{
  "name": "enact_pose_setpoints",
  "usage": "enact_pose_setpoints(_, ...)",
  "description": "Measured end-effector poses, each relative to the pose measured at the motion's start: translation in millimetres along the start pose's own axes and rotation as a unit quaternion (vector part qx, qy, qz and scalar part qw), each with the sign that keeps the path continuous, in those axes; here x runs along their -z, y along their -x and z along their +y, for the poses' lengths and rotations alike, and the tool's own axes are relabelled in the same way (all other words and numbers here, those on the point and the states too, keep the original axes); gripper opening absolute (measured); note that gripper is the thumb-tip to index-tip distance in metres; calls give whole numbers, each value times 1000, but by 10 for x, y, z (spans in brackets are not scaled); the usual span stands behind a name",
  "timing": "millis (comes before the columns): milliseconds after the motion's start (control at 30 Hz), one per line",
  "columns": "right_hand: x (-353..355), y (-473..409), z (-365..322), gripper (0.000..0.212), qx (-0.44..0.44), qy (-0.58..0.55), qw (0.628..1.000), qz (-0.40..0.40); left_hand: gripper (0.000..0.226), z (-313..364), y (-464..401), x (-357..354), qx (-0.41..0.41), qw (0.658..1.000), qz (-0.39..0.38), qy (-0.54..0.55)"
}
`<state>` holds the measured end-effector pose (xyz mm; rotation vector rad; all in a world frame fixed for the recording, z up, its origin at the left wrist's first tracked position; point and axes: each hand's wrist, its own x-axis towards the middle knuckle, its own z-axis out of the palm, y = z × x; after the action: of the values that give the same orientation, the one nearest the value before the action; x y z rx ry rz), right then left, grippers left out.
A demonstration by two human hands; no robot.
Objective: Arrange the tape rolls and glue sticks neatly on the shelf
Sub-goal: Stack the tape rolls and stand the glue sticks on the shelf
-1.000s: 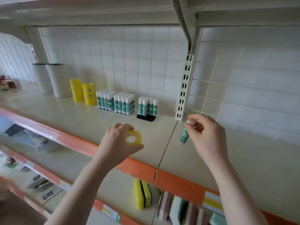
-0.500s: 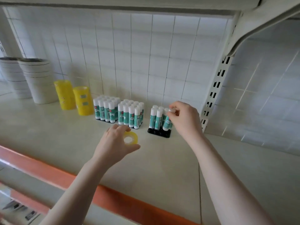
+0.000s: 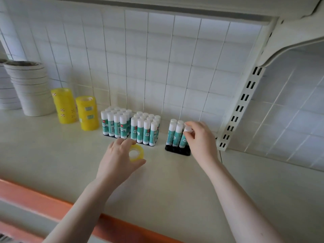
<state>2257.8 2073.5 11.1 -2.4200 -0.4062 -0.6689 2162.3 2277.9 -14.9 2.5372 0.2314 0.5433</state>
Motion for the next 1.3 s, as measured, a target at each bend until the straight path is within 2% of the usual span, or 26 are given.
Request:
enact_pose_setpoints(133, -13, -4, 27, 15, 0, -10, 999, 38, 62, -28, -3, -17, 9, 1000, -10, 3)
enact_pose_setpoints(733, -121, -109, 106, 10, 81, 30, 995, 56, 60, -136, 7, -55, 15, 1000, 9, 16)
enact_pose_setpoints(833, -109, -54, 115, 15, 124, 60, 988, 75, 61, -136, 12, -35, 19, 1000, 3, 12)
enact_pose_setpoints(933, -81, 11, 116, 32, 157, 107, 977, 101, 62, -141, 15, 13, 19, 1000, 6, 12)
enact_pose_setpoints(1067, -39, 31, -35, 25, 155, 97, 976, 123, 64, -151, 9, 140, 14, 999, 23, 21)
enact_pose_setpoints(1167, -74, 82, -211, 18, 158, 73, 982, 71, 63, -229, 0, 309, 14, 999, 35, 21)
enact_pose_setpoints(1300, -199, 138, -486, 21, 116, 77, 988, -72, 62, -460, -31, 575, 18, 999, 42, 12)
